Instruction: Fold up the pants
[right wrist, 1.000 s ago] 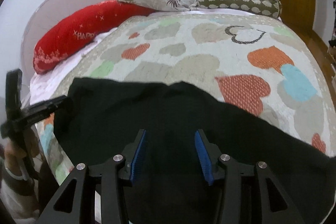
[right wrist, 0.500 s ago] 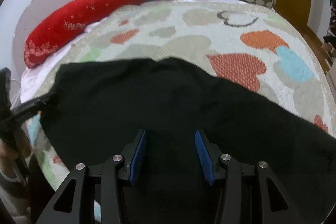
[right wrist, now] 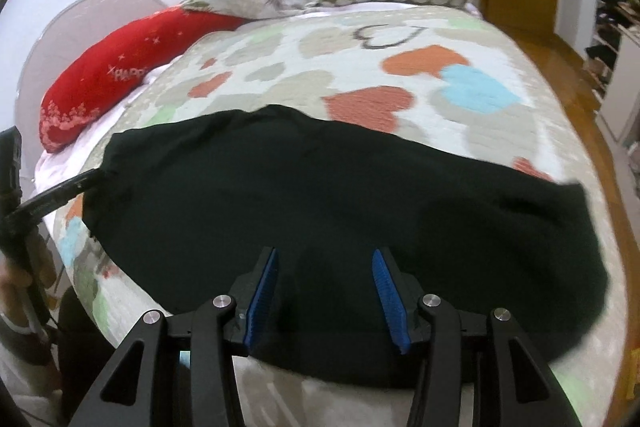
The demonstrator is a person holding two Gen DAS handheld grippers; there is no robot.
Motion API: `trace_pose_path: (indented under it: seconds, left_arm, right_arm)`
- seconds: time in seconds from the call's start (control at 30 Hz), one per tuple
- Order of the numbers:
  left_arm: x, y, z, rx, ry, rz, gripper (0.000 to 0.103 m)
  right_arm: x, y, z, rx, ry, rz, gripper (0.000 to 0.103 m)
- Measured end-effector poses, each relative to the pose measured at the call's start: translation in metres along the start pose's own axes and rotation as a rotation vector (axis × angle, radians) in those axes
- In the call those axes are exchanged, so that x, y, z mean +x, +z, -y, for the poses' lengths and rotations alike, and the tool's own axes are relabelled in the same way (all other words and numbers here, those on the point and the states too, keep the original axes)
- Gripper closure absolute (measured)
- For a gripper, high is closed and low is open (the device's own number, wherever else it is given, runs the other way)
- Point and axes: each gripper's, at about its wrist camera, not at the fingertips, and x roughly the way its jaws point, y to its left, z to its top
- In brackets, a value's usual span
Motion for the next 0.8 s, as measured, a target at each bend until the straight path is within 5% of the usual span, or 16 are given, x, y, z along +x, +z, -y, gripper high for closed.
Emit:
trace_pose_path:
  seconds: [0.23,0.37,0.47,0.63,0.8]
  left_arm:
    - [0.029,-0.014,0.018,0.005,-0.057,-0.075,0.067]
    - [0.032,-0.017,0.032,0.057,-0.049,-0.075,0.045]
    - [0.028,-0.012,0.046,0.093,-0.060,-0.087,0.045]
    - [0.027,0.002,0.090,0.206,-0.154,-0.107,0.045]
    - [0.047,0.023,0.150,0.297,-0.328,-0.183,0.045]
  right_arm:
    - [-0.007,-0.024,0.037,0.059,-0.076,0.005,0.055]
    - [-0.008,-0.033,0.055,0.129,-0.021,0.035,0.055]
    - [-0.020,-0.033,0.060,0.154,-0.005,0.039,0.055]
    - [-0.054,-0.041,0.081,0.212,-0.017,0.089,0.055]
    - [-0.074,-0.054,0.097,0.237,-0.080,0.098,0.051]
